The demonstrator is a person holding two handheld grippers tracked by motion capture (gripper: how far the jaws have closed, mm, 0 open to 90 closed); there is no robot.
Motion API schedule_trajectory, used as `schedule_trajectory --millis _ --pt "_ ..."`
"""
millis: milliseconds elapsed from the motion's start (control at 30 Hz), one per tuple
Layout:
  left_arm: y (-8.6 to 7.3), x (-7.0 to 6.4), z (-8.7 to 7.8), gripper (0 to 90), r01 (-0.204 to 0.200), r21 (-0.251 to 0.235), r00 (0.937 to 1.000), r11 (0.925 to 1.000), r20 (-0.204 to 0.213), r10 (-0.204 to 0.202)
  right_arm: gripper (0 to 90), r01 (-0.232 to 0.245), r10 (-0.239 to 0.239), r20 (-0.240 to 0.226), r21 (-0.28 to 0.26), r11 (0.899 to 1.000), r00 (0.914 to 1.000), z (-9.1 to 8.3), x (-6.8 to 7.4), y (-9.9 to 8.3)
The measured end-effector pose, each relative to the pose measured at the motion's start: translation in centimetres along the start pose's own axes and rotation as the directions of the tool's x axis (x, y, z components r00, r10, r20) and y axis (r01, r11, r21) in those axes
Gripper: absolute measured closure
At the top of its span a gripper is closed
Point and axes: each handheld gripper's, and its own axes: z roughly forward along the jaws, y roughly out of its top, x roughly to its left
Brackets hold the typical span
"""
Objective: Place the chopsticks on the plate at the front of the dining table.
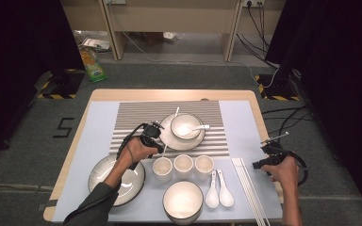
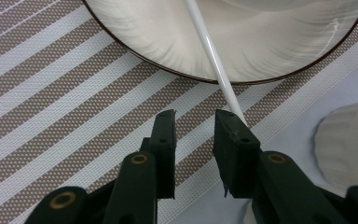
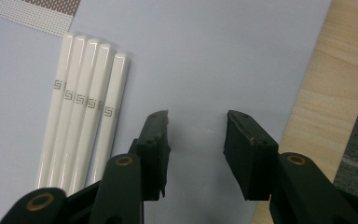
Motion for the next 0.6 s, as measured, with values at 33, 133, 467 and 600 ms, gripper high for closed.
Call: schedule_trajectory --millis 33,133,467,600 --pt "0.04 -0.16 0.02 69.1 -0.003 -0.001 1.0 1.0 0.002 0.003 59.4 -0.001 0.001 -0.001 0.0 1.0 1.0 0.0 -0.01 -0.01" --pt "0.23 -0.51 0.04 69.1 -0.009 0.0 1.0 1.0 0.002 0.009 59.3 -0.003 0.003 0.001 -0.001 1.0 1.0 0.0 0.06 -0.02" --pt "0.51 -0.84 -0.05 68.2 -0.02 -0.008 0.9998 0.9998 0.009 0.02 59.2 0.0 0.0 0.002 -0.004 1.0 1.0 0.0 0.06 -0.06" --pt "0.36 -0.35 -0.41 65.7 -0.009 -0.024 0.9999 0.9997 0.006 0.009 59.3 -0.005 0.005 0.001 -0.004 1.0 1.0 -0.01 0.05 -0.07"
